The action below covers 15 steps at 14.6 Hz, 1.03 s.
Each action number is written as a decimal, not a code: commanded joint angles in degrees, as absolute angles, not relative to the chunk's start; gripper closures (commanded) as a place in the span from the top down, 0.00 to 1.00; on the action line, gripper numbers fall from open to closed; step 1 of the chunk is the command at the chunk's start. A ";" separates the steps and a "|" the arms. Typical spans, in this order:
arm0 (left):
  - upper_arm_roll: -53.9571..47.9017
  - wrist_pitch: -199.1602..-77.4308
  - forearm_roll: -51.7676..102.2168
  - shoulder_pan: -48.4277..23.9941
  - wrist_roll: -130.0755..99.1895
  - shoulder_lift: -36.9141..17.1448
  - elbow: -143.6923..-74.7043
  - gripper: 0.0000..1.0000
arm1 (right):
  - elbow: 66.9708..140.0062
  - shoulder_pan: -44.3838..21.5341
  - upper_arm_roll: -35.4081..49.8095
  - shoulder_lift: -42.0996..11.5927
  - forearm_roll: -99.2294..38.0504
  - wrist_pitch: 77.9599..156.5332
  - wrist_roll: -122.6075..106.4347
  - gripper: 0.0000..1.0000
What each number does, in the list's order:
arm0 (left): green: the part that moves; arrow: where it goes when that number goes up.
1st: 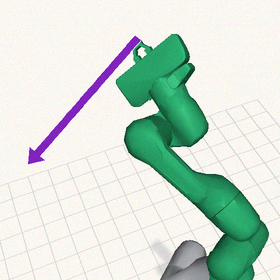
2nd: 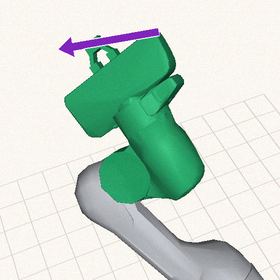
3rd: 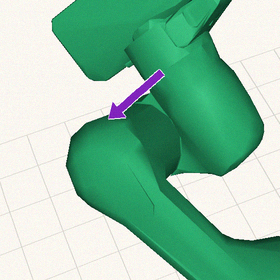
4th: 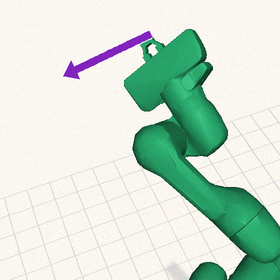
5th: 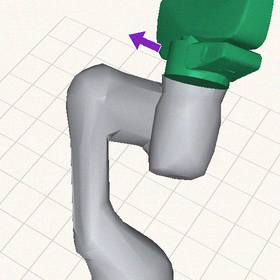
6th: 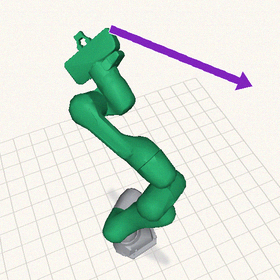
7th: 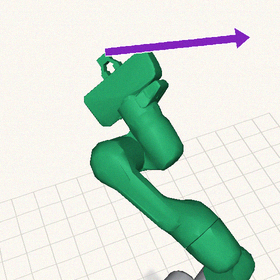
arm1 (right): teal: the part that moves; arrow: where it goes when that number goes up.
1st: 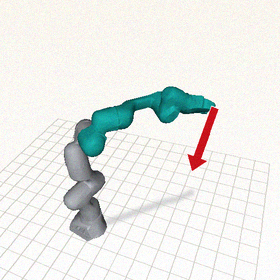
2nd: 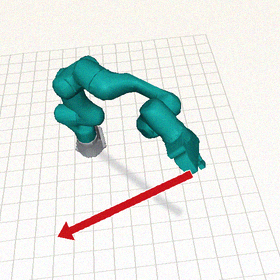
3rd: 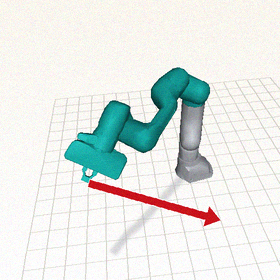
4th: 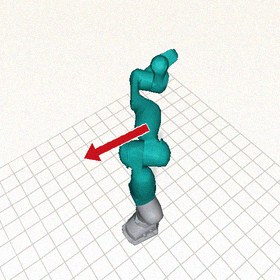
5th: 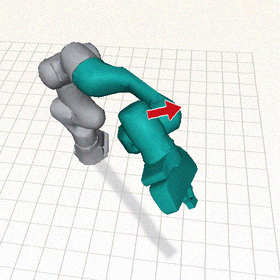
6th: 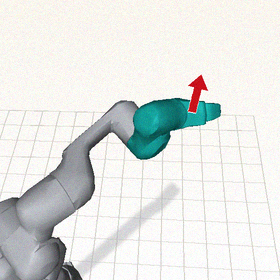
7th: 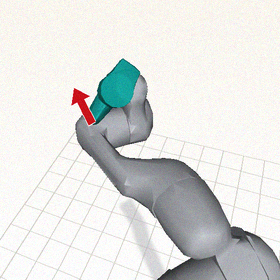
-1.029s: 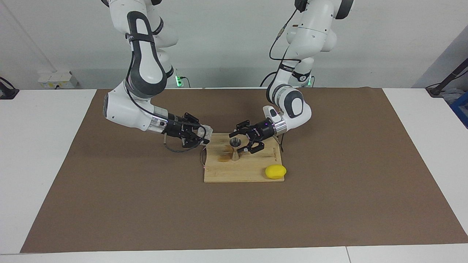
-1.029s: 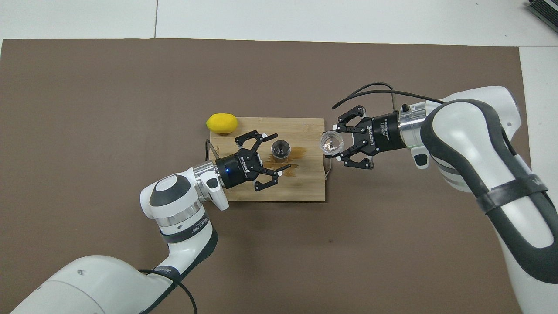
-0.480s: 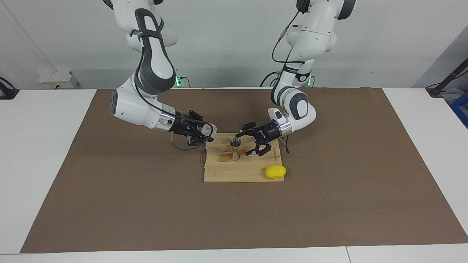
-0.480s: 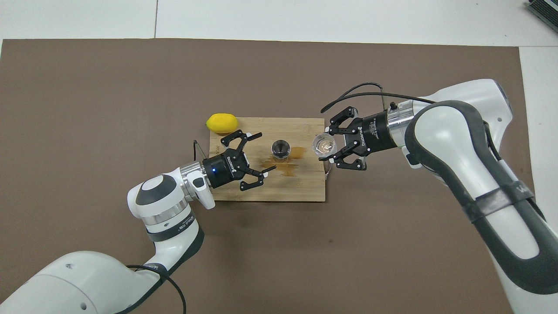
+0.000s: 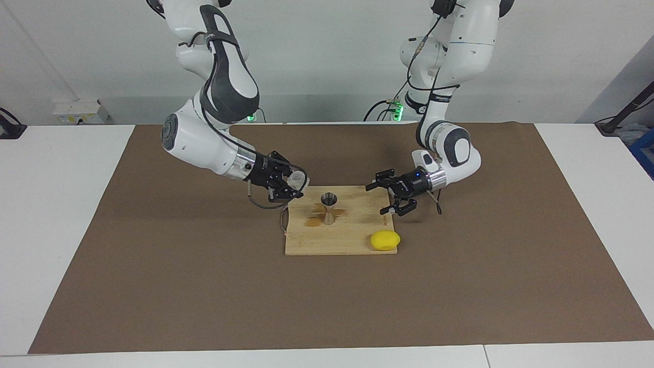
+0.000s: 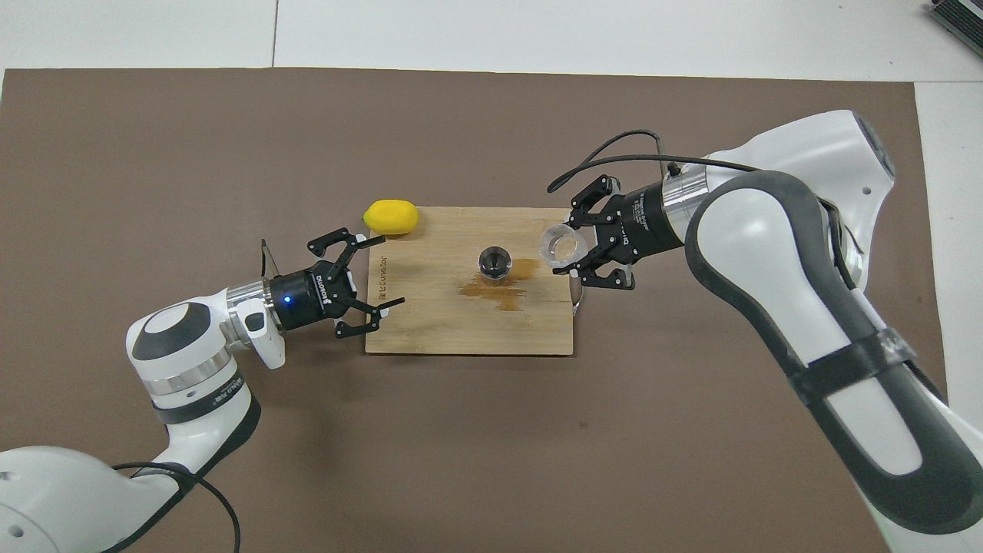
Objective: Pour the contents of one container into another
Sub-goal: 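Open the left gripper and withdraw it while the right gripper tilts the cup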
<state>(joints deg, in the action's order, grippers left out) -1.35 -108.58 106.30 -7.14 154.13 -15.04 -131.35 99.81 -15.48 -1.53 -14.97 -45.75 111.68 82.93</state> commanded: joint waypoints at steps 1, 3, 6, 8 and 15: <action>-1.67 -104.78 98.64 -0.81 154.86 -12.83 -133.42 1.00 | 95.72 -17.30 -1.49 -17.22 -42.73 111.44 86.65 0.00; -1.58 -101.53 91.97 4.19 154.78 -12.66 -132.90 1.00 | 95.01 -17.67 -1.49 -17.49 -40.88 111.62 88.32 0.00; -1.49 -99.06 79.50 11.67 153.90 -12.92 -129.92 1.00 | 94.48 -18.98 -1.49 -17.67 -37.45 111.71 90.00 0.00; -1.49 -94.86 73.24 15.63 153.03 -13.18 -127.54 1.00 | 94.57 -19.77 -1.49 -17.67 -35.26 111.88 90.96 0.00; -1.49 -91.14 49.68 24.87 148.19 -14.33 -114.80 1.00 | 91.50 -20.92 -1.49 -19.07 -29.71 111.88 96.76 0.00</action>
